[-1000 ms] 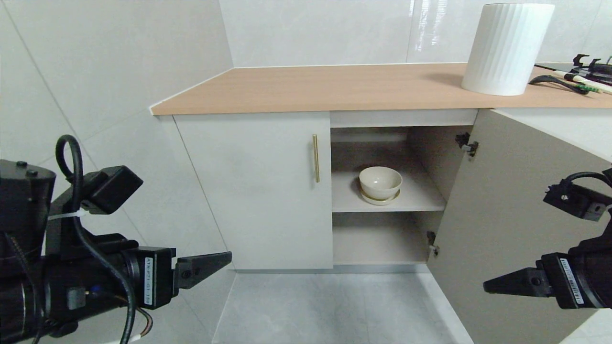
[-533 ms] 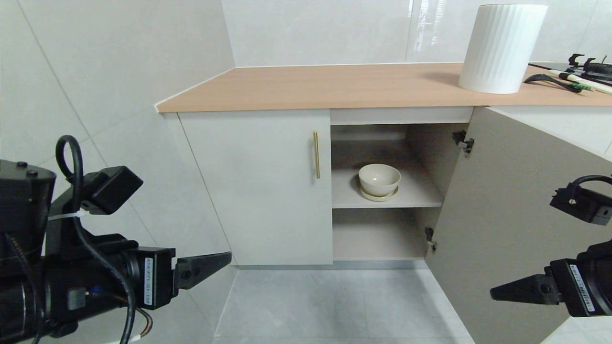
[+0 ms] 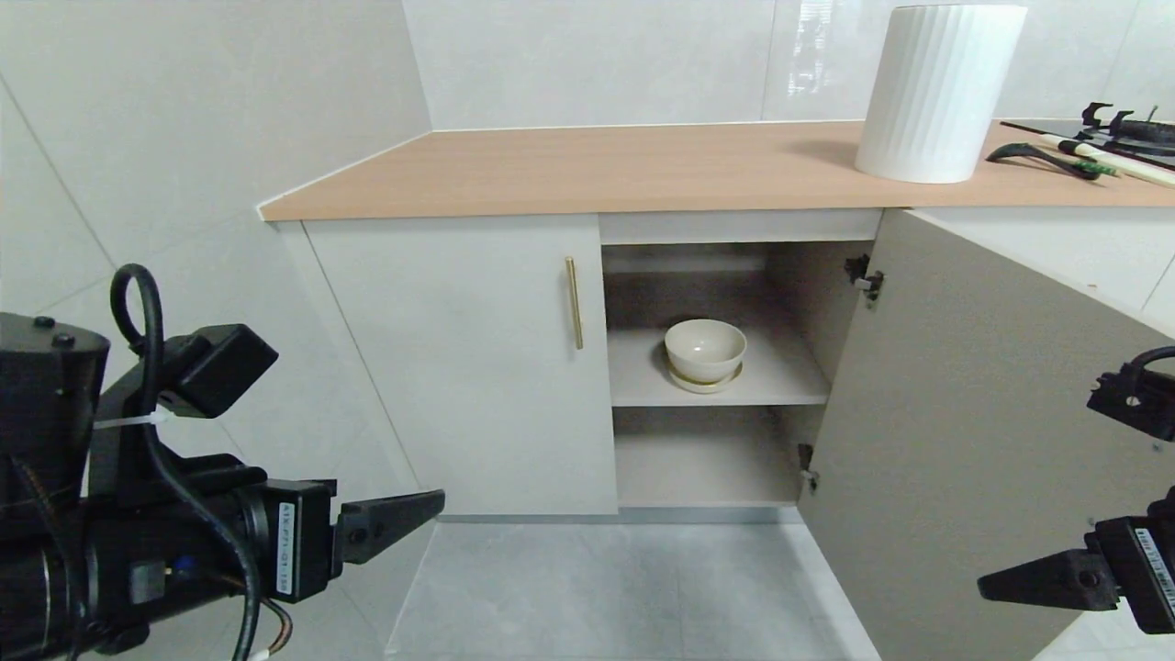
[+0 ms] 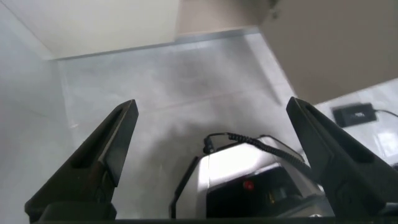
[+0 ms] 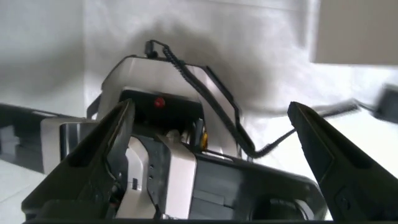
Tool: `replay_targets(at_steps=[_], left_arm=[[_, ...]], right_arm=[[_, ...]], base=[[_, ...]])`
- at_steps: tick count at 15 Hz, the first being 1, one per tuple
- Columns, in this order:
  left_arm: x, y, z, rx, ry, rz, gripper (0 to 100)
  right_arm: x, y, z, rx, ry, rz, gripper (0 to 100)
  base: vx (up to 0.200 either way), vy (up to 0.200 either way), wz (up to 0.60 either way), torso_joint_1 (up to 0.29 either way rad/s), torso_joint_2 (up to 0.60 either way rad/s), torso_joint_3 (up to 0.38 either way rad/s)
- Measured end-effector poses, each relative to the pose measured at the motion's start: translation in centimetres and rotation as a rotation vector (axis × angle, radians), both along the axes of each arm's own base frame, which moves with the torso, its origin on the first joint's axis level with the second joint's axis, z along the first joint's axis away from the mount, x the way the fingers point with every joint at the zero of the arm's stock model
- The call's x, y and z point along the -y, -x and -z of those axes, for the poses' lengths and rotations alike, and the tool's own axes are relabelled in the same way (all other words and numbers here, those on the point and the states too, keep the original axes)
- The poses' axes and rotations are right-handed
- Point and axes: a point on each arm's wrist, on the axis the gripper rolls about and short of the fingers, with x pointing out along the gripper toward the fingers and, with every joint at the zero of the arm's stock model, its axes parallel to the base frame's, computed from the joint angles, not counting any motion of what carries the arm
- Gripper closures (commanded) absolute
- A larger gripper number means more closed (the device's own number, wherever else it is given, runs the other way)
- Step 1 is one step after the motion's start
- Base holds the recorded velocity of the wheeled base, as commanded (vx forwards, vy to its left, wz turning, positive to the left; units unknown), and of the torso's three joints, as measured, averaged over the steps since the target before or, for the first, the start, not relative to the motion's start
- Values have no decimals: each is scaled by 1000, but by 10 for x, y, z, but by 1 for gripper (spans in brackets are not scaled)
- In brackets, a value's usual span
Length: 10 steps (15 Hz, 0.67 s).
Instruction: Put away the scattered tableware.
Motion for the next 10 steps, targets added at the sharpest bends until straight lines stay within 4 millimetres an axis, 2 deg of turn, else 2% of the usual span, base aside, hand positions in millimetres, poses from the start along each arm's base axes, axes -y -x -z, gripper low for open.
replay_targets(at_steps=[6,10], left_arm=[[0,0,1,-4,-2,1,0],[0,0,0,-2,0,3,0]], right_arm=[[6,11,-4,-105,83,-19,0],[15,12,-11,-164,150,48,0]], base=[[0,-200,0,4,2,1],[0,0,0,0,0,0]])
